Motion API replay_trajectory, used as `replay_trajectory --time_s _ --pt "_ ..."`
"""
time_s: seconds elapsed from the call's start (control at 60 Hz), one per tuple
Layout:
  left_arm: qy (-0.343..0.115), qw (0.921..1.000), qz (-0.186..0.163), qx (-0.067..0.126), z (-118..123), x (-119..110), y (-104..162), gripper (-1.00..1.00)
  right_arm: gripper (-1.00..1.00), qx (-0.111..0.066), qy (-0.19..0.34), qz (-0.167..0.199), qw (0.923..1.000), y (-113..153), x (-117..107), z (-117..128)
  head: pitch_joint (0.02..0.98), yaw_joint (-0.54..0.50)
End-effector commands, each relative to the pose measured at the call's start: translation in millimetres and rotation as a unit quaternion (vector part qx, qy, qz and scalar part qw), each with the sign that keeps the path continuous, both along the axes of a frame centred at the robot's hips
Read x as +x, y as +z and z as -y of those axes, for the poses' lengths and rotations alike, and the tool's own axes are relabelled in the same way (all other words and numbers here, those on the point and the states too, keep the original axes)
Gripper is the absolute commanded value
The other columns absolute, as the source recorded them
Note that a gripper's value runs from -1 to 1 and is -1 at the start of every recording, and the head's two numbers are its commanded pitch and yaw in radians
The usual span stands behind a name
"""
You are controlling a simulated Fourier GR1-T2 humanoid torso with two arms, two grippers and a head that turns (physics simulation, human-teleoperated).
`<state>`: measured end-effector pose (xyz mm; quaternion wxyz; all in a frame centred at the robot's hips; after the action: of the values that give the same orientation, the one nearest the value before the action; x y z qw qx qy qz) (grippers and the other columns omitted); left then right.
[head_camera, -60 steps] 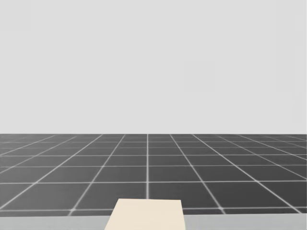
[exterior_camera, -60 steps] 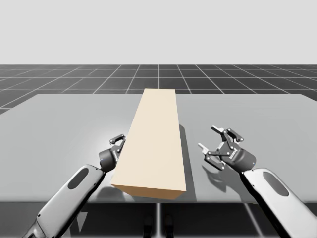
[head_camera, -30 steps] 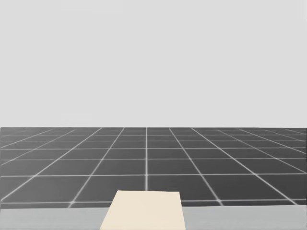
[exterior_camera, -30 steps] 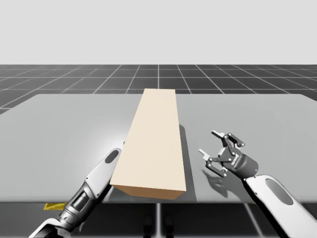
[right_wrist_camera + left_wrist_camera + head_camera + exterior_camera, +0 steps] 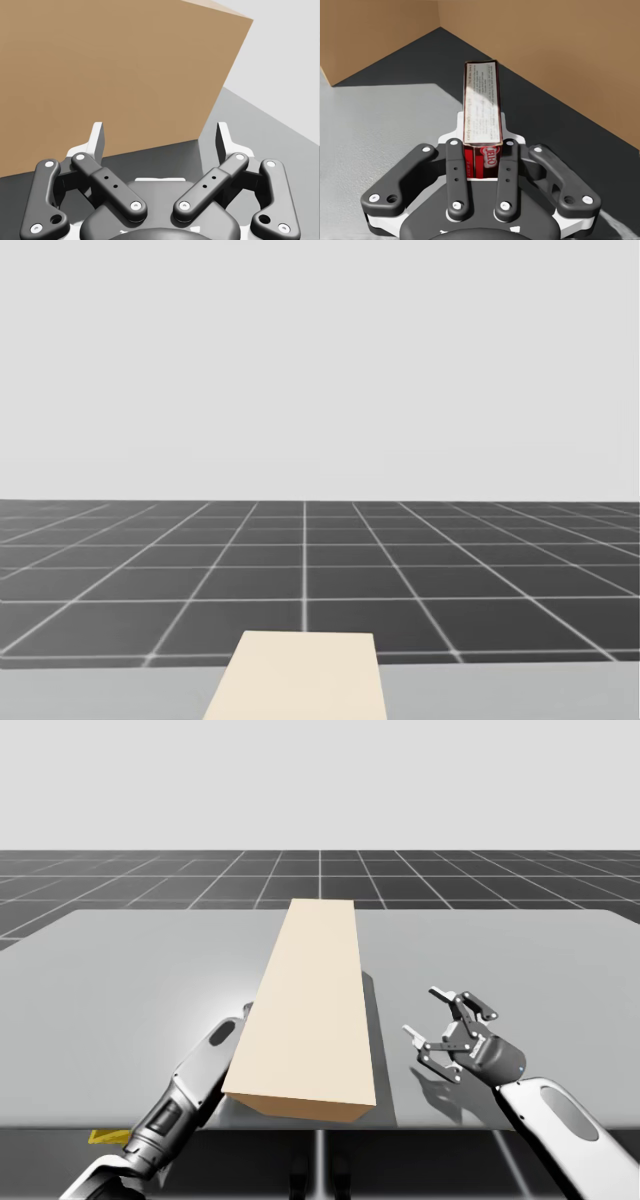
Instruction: Retrieve the object from inside the box.
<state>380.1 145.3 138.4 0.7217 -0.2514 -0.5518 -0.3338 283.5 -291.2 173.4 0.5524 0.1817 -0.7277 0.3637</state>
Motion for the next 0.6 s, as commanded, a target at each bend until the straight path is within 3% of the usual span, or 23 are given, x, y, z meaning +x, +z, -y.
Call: replay_trajectory --time_s 0.017,0.167,0.317,0.483,0.6 --pt "0.034 0.9993 0.016 0.002 -56 3 21 1.00 -1.00 -0.001 -0.001 -0.001 1.0000 -1 0 0 0.097 -0.03" --pt "0.091 0.9952 0.036 0.002 -115 -12 37 1.00 -1.00 -0.003 0.001 -0.002 1.0000 -1 0 0 0.091 -0.03" --pt "0.133 0.9894 0.057 0.000 -154 -20 58 1.00 -1.00 -0.004 0.000 -0.002 1.0000 -2 0 0 0.088 -0.03" --pt "0.159 0.9833 0.089 0.003 -174 -19 93 1.00 -1.00 -0.006 -0.002 0.000 1.0000 -2 0 1 0.083 -0.03" --pt "0.173 0.9777 0.117 0.015 -178 -13 124 1.00 -1.00 -0.003 0.002 -0.004 1.0000 -1 0 2 0.079 -0.03"
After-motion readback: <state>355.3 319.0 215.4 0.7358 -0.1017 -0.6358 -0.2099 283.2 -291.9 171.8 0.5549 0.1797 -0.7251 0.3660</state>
